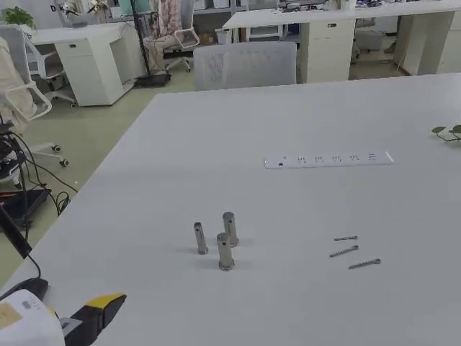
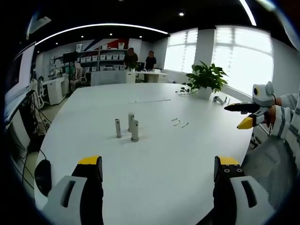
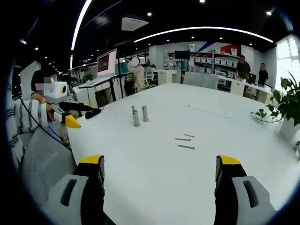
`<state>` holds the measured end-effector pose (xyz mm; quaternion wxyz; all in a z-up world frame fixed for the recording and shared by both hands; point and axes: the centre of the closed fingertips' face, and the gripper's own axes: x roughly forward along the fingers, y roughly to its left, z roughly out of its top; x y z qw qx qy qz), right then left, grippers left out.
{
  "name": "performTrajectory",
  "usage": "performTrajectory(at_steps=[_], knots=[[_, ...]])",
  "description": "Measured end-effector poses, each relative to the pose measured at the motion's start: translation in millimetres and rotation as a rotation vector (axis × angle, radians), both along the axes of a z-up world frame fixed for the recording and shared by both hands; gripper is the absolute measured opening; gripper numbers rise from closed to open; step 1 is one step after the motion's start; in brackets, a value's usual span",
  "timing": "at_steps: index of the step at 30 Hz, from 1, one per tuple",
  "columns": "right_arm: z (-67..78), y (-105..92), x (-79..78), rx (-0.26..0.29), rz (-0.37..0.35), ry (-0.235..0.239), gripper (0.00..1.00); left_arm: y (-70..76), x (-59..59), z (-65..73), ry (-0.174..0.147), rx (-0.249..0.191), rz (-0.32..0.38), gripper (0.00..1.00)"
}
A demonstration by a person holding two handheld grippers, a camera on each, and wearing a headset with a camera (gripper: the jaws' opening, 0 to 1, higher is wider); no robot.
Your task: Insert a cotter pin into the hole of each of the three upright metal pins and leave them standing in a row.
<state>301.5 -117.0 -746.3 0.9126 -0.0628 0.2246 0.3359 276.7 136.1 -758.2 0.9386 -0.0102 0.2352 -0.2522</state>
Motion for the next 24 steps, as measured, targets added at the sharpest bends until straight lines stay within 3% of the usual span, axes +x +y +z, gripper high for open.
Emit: performTrajectory(at_steps=[7,13,24], knots=[[1.3,1.2,0.3,0.003,0.003,-0.001,1.00,1.4,-0.9,0.5,0.002,0.000,0.004,0.99],[2.2,0.1,0.6,0.005,0.000,0.000,1.00,-0.5,-1.5,-4.0,0.009,0.032,-0.016,0.99],[5.0,-3.5,2.5,0.004,-0.007,-0.008,1.00,0.2,-3.6,-5.2,0.025,0.018,-0.012,0.99]])
